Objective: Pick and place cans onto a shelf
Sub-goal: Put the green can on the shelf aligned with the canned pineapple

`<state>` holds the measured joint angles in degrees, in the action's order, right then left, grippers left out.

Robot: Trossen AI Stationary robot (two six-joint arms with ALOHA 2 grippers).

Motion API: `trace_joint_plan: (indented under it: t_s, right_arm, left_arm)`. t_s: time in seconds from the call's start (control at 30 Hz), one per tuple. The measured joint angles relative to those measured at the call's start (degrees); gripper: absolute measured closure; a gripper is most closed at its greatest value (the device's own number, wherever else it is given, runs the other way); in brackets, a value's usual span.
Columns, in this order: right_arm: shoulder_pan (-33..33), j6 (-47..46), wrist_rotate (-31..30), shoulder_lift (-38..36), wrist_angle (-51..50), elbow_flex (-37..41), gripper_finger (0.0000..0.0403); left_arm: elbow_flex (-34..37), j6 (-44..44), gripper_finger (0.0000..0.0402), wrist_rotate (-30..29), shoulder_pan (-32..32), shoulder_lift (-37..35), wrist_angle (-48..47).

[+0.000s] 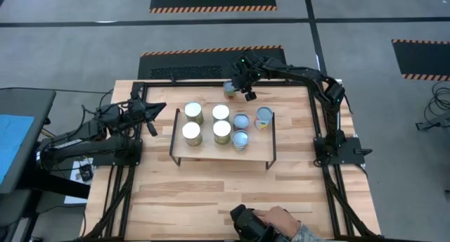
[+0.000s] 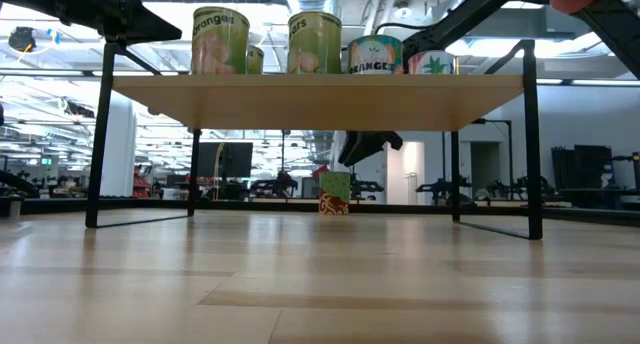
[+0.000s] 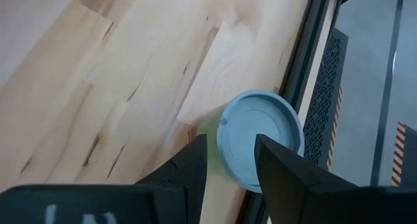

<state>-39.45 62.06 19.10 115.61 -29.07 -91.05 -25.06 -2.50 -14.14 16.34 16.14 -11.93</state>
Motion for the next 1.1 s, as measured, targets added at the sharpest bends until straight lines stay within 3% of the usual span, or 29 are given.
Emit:
trace_joint_plan:
  t_s: [0.47,0.77,0.9,1.1]
  right_arm:
    - [0.03,1.44,-0.11,0.56,-0.32,0.02,0.0253]
    - [0.38,3.57,-3.34,3.61,0.09,-0.09,0.0256]
    - [0.70,3.54,-4.22,3.51,0.94,-0.07,0.0285]
    - [0.35,3.52,-4.25,3.29,0.95,-0.05,0.0379]
  left_arm:
    - [0.00,0.04,0.0402,0.03,0.00,0.00,-0.26]
    - [0.00,0.17,0.0401,0.10,0.00,0.00,-0.28]
    - [0.00,0.17,0.0401,0.10,0.00,0.00,-0.28]
    - [0.00,0.17,0.0402,0.09,0.01,-0.01,-0.61]
